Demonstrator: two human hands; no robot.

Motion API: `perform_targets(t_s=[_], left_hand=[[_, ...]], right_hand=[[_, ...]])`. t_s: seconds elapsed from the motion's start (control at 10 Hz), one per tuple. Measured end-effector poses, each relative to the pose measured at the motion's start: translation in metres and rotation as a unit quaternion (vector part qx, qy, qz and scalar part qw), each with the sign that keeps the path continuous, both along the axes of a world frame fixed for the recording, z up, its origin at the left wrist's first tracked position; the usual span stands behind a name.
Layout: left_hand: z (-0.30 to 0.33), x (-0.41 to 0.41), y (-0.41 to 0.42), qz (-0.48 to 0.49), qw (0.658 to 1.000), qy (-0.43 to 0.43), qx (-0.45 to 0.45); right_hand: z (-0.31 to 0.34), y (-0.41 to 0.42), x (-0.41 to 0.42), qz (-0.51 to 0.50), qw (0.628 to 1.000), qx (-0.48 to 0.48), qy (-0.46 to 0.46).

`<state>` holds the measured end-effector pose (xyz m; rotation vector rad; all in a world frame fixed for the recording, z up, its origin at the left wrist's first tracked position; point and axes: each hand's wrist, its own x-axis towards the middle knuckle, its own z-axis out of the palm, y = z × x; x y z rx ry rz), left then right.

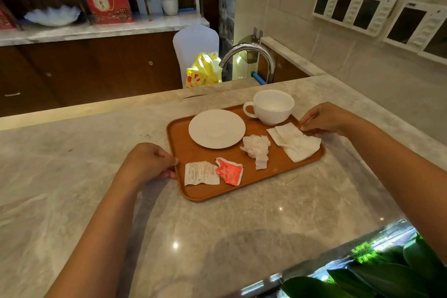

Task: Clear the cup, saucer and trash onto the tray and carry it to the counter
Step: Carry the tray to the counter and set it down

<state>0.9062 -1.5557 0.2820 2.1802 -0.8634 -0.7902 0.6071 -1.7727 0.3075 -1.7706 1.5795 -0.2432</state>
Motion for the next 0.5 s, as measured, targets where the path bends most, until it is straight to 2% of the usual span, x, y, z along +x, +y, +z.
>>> perform_targets(t_s=[0.3,0.4,0.5], left_hand=[[-0.001,-0.001,0.016,-0.013,0.999,-0.003,-0.035],[0.01,-0.003,0.032,-0.039,0.995,-0.085,-0.03],[0.006,-0.016,0.065,-0.085,0.985,-0.141,-0.054]], right_hand=[[0.004,0.023,-0.003,-0.069,0.996,-0.037,-0.033],[0.018,0.049,-0.011,-0.09,0.991,-0.1,-0.017],[0.007,0.091,-0.024,-0.055,0.982,-0.181,0.018]])
